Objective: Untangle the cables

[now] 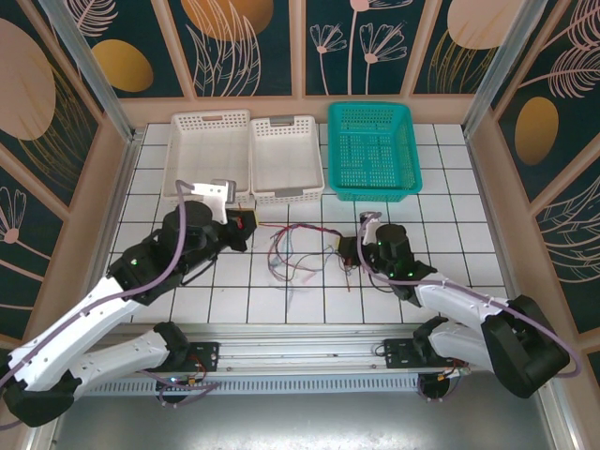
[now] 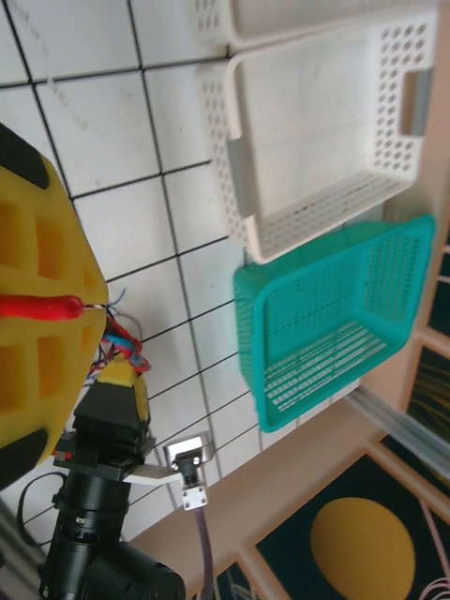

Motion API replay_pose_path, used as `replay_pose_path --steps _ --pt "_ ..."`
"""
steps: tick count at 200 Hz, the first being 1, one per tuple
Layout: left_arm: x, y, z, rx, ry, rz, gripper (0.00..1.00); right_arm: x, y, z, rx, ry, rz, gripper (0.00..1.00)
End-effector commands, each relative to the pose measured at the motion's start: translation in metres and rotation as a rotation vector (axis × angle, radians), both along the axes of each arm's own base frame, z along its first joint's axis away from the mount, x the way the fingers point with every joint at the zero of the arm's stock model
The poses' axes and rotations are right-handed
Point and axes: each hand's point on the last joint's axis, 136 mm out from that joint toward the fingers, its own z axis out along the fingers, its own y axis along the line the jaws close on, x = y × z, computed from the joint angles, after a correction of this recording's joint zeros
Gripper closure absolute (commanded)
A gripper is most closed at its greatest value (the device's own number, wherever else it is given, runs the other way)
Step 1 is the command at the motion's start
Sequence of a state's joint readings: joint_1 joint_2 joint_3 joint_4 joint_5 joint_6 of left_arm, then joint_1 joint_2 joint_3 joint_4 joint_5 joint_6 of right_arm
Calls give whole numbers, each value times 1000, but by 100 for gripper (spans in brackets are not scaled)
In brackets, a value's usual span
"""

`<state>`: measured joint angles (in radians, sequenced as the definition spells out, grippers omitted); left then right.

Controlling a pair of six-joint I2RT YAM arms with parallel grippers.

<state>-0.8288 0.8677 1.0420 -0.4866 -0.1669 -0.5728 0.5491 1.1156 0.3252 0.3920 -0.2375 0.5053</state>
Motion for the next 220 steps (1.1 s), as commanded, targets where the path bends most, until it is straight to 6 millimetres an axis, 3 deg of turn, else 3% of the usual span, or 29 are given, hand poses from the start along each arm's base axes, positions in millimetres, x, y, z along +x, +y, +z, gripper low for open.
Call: replay_pose_path --steps 1,46,121,158,191,220 --pt "0 40 56 -9 -152 123 100 -7 -50 -64 -131 222 -191 100" --pt "-4 66 75 26 -202 199 100 1 -69 -77 -169 287 -304 100" --pt "-19 123 126 82 -296 367 100 7 -102 -99 -196 396 -483 100" --pt "-18 136 124 142 -289 421 100 10 -115 -100 -157 424 -546 100" --pt "-13 132 111 200 -271 415 100 9 -119 -84 -152 363 -569 100" --pt "-11 145 112 267 -289 478 100 5 -142 -71 -126 351 -686 100"
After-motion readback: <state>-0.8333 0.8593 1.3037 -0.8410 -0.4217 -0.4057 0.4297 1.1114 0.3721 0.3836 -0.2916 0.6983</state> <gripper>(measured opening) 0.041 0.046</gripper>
